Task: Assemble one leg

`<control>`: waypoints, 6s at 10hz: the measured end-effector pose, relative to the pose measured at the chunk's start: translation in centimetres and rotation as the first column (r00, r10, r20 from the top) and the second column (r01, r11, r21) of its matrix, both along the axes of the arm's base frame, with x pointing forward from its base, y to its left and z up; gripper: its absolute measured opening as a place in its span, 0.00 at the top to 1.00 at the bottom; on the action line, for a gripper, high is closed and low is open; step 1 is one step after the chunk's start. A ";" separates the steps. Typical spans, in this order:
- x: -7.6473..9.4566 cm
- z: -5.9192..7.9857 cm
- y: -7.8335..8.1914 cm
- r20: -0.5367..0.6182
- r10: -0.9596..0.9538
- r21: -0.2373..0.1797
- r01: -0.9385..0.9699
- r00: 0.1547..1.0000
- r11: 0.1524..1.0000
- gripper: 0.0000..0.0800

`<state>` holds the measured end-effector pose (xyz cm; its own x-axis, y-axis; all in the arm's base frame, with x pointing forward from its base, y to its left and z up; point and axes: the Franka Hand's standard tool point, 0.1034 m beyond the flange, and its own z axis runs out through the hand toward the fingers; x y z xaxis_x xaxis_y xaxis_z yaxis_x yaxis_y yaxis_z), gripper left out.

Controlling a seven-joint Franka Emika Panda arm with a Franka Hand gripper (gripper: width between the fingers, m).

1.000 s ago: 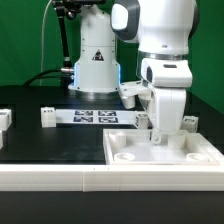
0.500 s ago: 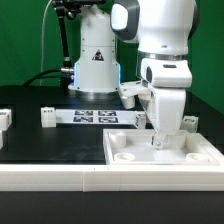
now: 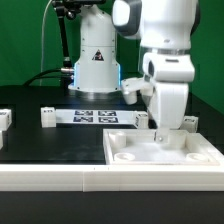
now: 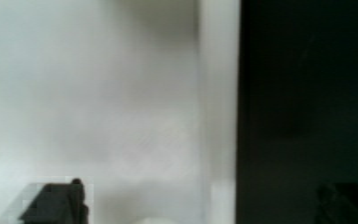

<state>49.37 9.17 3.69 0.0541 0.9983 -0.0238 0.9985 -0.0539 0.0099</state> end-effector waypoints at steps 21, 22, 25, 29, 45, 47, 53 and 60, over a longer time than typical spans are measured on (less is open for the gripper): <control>-4.0 1.4 5.0 -0.118 -0.991 0.132 0.988 -0.065 -0.081 0.19; -4.2 1.5 6.1 -0.130 -0.984 0.129 0.982 -0.124 -0.141 0.19; -4.6 0.8 7.1 -0.174 -0.909 0.093 0.912 -0.379 -0.399 0.19; -4.7 0.6 6.9 -0.175 -0.904 0.085 0.908 -0.391 -0.409 0.19; -5.9 -1.3 6.6 -0.075 -0.954 -0.711 0.686 -0.291 -0.153 0.19; -5.9 -2.3 6.6 -0.069 -0.953 -0.726 0.670 -0.295 -0.155 0.19; -6.2 -2.5 7.5 -0.059 -0.953 -0.717 0.676 -0.298 -0.167 0.34; -6.2 -2.6 7.5 -0.061 -0.953 -0.718 0.677 -0.296 -0.164 0.64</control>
Offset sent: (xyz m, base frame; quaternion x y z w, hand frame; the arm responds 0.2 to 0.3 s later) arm 0.0000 0.0000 0.0000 0.0000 0.0000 0.0650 0.9979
